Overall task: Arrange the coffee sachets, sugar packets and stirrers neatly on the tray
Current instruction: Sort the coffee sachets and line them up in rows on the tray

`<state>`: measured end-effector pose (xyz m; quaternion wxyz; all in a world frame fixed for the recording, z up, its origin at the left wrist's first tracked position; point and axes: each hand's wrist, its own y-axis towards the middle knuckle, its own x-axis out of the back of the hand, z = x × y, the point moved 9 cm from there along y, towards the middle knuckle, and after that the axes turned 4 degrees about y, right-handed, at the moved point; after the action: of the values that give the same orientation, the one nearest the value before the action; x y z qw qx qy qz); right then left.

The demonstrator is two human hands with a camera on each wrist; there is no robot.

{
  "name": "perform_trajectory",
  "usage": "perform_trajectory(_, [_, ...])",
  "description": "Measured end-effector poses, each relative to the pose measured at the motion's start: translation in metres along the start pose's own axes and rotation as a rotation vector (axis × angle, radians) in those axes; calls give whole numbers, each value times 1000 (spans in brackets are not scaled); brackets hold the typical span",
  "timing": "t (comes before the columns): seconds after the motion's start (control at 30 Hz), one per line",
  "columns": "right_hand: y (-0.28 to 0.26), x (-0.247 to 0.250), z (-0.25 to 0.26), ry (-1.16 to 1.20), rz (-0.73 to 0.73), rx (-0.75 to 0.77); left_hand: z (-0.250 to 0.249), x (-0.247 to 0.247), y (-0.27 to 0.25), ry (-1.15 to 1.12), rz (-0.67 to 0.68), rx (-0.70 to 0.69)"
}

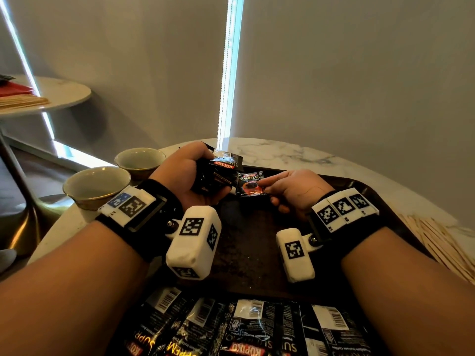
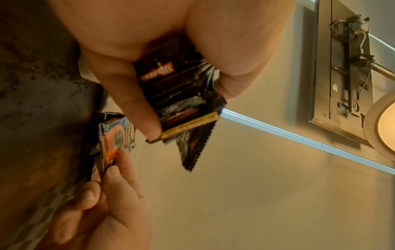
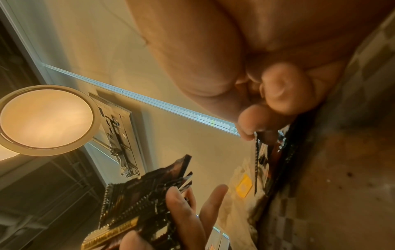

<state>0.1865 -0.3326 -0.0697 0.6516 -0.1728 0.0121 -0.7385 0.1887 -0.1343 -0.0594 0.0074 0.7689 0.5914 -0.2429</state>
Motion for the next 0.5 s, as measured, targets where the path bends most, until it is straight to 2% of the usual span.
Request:
perform_trajectory(0.2, [-5, -5, 3, -15, 64, -11, 3, -1, -1, 9, 0, 13])
perform_trajectory(0.5, [-4, -3, 4, -82, 39, 18, 7, -2, 0, 38, 10, 43])
